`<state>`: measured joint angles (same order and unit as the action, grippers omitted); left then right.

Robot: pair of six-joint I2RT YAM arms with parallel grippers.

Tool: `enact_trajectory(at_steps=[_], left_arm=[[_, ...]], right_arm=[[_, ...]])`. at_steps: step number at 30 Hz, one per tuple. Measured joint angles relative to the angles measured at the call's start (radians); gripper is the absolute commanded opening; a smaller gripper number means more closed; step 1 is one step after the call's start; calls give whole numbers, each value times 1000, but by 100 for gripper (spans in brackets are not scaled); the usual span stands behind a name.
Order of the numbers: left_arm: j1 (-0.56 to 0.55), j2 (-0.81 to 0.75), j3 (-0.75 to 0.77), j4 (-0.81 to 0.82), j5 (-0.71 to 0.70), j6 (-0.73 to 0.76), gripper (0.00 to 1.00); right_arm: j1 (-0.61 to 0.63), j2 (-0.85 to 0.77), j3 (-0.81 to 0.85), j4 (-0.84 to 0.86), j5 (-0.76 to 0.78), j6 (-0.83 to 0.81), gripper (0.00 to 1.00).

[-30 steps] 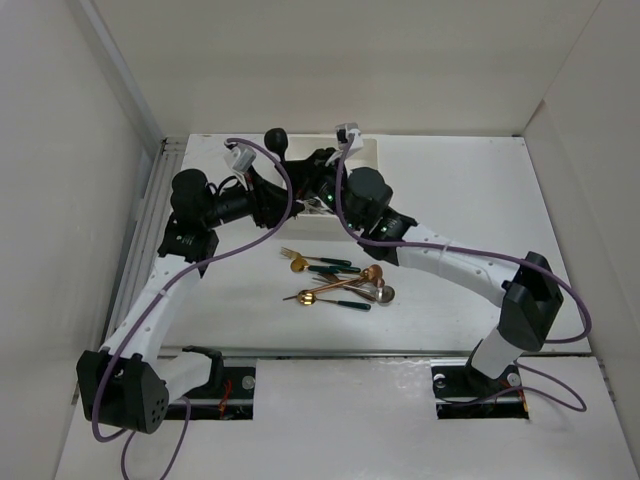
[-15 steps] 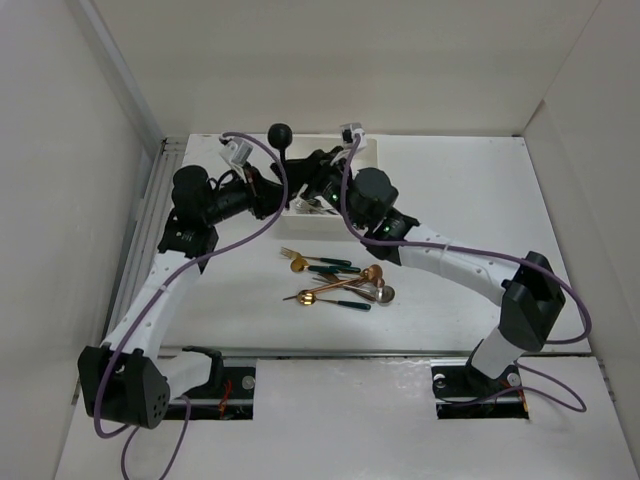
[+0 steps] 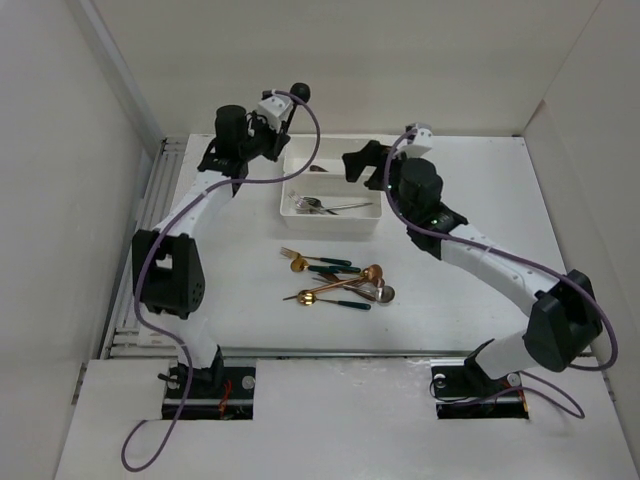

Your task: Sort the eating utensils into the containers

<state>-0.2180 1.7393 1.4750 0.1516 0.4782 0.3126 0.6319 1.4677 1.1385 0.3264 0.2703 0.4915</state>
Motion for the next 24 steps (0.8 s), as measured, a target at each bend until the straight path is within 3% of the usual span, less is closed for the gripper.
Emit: enact_trajectory(at_steps=[7, 12, 16, 21, 22, 24], left_arm=[[-34, 239, 149, 28, -7, 19, 0], [-99, 361, 181, 61, -97, 146, 0], [-140, 438, 212, 94, -134, 218, 11], [-140, 468, 244, 116, -155, 260, 52], [-138, 468, 249, 121, -159, 265, 69], [-133, 468, 256, 122, -165, 282, 80]], right_arm=[[-95, -102, -48, -44, 72, -53, 99], [-121, -112, -48, -70, 100, -97, 99], [-127, -112, -53, -98, 113, -134, 99], [-127, -112, -56, -130, 116, -188, 99], [-127, -112, -56, -136, 116, -203, 99], [-126, -112, -56, -147, 116, -233, 99]])
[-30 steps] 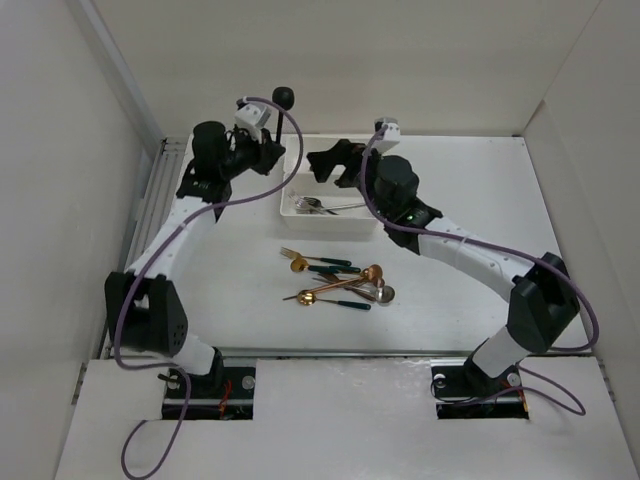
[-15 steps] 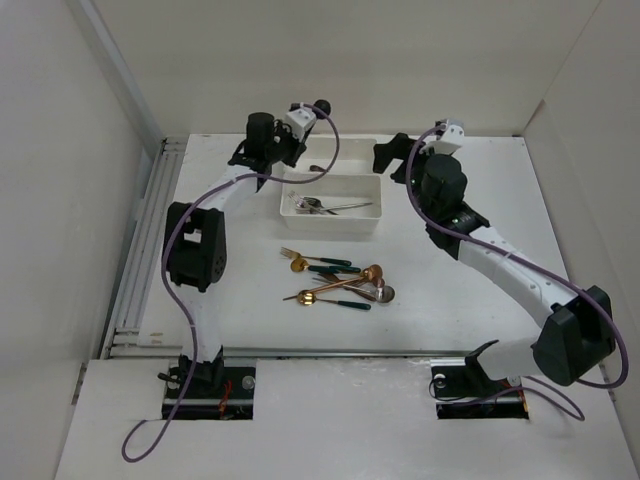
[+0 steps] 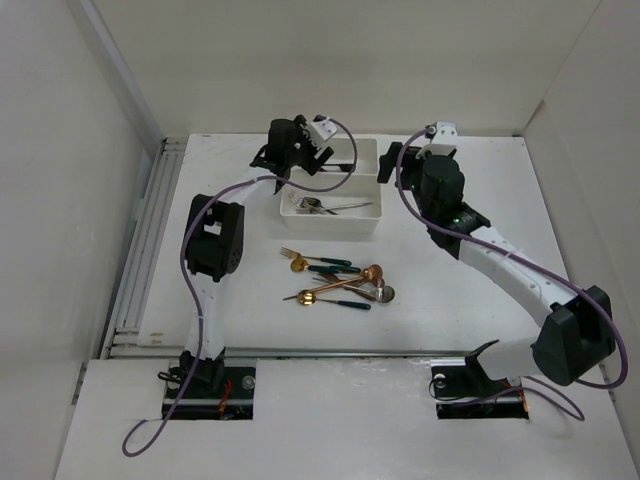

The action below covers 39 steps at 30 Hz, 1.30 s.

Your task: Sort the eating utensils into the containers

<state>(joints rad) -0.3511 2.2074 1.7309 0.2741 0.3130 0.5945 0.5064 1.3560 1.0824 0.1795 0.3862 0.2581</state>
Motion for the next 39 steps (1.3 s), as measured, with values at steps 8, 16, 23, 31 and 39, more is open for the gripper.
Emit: enact_trajectory(at_steps=[8, 16, 23, 31, 39], left_arm=[[15, -8, 2, -39, 10, -34, 89], [118, -168, 31, -135, 131, -408, 89], [253, -457, 12, -298, 115, -616, 88], [225, -685, -257, -464, 2, -621, 89], [261, -784, -446, -535, -47, -645, 90]], right_arm=[[26, 0, 1, -39, -83, -200, 99], [188, 78, 61, -309, -402, -521, 66], [319, 296, 91, -484, -511, -593, 52], [370, 465, 141, -563, -510, -653, 54], [386, 495, 151, -572, -487, -679, 45]])
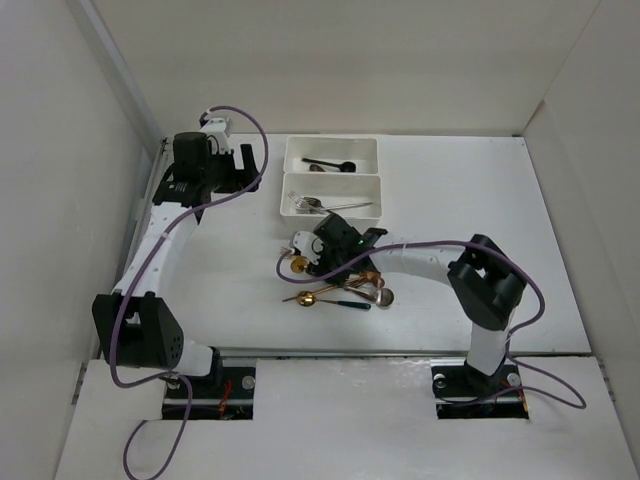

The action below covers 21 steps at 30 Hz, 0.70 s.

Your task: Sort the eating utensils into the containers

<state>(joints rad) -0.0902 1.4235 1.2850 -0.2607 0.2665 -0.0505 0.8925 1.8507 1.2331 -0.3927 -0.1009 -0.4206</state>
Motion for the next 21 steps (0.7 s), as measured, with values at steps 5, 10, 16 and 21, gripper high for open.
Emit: enact_trajectory(at_steps=[5, 10, 16, 21], left_arm=[[18, -79, -23, -6, -14, 1, 89], [13, -110, -29, -6, -14, 1, 89], [3, -110, -52, -7, -10, 0, 89], [2, -111, -75, -4, -10, 0, 89]], right_arm=[[11, -16, 0, 1, 35, 55, 53], [12, -154, -30, 4, 76, 143, 63], [61, -281, -54, -29, 88, 201, 50], [132, -211, -100, -125, 68, 232, 47]])
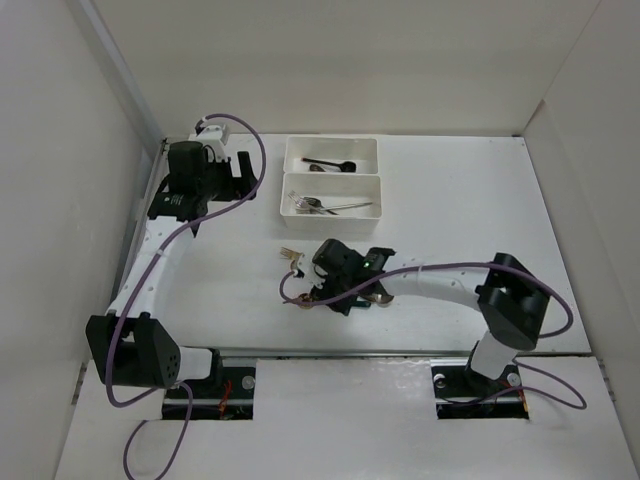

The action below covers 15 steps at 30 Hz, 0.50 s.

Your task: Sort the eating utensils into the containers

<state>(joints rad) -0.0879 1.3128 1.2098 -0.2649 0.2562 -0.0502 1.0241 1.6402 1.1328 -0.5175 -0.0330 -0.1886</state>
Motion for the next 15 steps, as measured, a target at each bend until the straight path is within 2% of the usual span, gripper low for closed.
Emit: enact_trajectory(at_steps=[6, 15], left_arm=[[-5, -8, -27, -2, -4, 0, 89], [-9, -15, -32, 7, -11, 0, 89]], right_arm=[[16, 137, 27, -79, 31, 30, 47], [10, 186, 56, -140, 98, 66, 47]])
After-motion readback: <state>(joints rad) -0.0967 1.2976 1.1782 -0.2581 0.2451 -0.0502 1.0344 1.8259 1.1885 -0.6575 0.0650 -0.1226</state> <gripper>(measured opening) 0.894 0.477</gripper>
